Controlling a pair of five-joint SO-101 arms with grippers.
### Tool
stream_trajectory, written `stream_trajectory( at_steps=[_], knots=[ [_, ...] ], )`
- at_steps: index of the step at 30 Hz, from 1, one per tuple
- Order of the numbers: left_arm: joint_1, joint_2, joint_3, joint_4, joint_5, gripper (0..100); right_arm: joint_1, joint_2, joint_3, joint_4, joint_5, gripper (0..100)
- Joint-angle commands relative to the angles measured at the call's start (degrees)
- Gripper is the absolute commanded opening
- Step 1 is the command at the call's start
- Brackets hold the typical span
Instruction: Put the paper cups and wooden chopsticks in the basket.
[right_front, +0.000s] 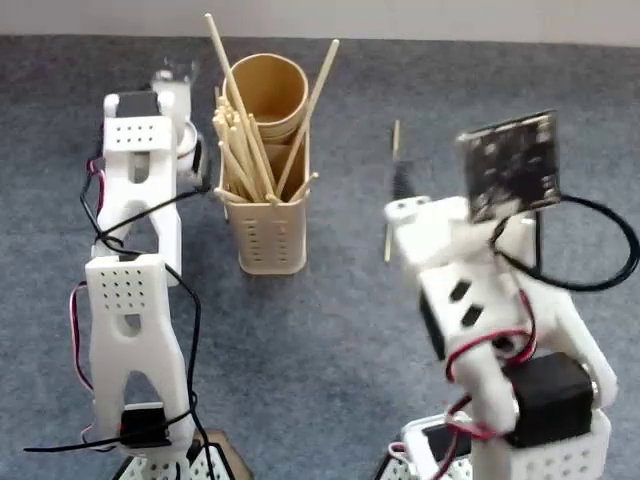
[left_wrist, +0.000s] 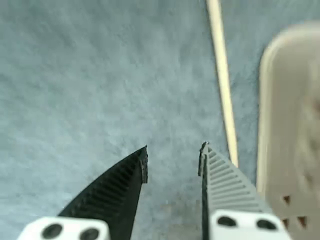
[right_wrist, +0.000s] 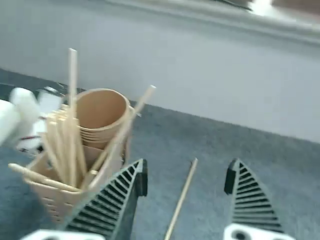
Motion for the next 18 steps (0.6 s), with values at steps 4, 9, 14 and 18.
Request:
stream_trajectory(
  at_steps=[4,9,14,18],
  knots=[
    [0.1,-3.9,-22.6,-0.4,0.2,19,7.2,1.7,22.8,-12.6,0.6,25.2],
    [2.2,-4.5,-36.4,-0.2,0.2,19,7.5,1.9,39.9,-24.6,1.6,25.2],
    [7.3,-12.9,-34.9,-0.2,0.3,19,7.5,1.9,48.7,-30.8,5.4,25.2],
    [11.4,-18.4,-35.2,-0.2,0.3,19,7.4,1.9,52.5,-30.9,5.4,25.2]
  ],
)
